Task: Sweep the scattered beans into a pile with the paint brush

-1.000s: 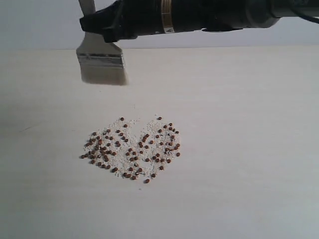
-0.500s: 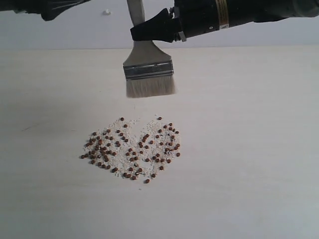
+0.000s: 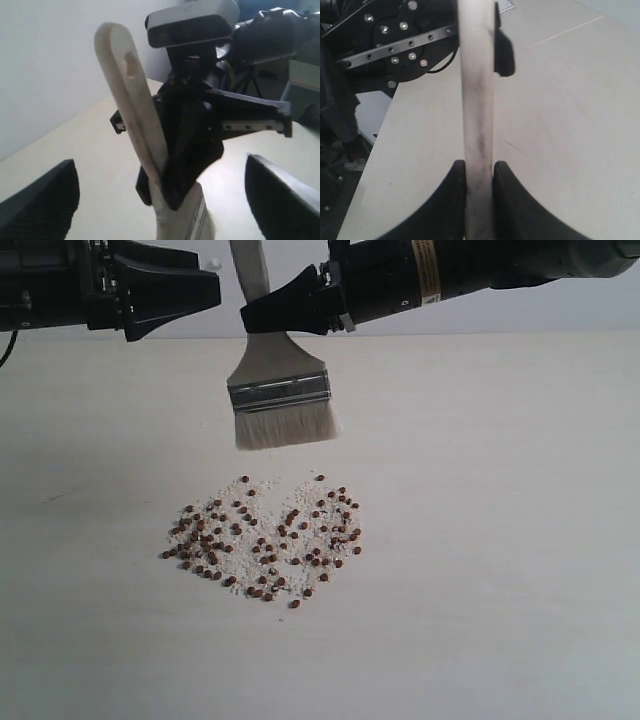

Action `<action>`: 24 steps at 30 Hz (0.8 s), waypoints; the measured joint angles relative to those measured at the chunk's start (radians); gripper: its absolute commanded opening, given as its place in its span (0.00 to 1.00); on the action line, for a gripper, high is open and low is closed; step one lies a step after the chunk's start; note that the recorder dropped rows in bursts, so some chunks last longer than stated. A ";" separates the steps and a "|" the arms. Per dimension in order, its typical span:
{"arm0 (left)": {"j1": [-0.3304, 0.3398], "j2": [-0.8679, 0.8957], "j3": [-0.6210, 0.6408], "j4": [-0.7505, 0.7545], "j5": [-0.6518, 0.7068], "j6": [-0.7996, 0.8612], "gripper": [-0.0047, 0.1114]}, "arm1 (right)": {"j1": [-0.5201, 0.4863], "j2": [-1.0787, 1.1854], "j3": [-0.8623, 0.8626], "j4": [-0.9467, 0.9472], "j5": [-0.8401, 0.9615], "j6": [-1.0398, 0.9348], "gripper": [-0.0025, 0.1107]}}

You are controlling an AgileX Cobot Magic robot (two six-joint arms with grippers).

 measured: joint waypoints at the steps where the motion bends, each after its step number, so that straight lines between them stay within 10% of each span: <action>1: 0.000 0.004 -0.011 0.000 0.000 -0.003 0.76 | 0.008 0.000 0.000 0.000 0.000 -0.004 0.02; 10: 0.000 0.004 -0.049 -0.002 0.003 -0.038 0.75 | 0.045 0.000 0.000 -0.002 -0.004 -0.014 0.02; 24: 0.000 0.004 -0.060 -0.004 0.008 -0.072 0.39 | 0.078 0.000 0.000 -0.008 -0.007 -0.014 0.02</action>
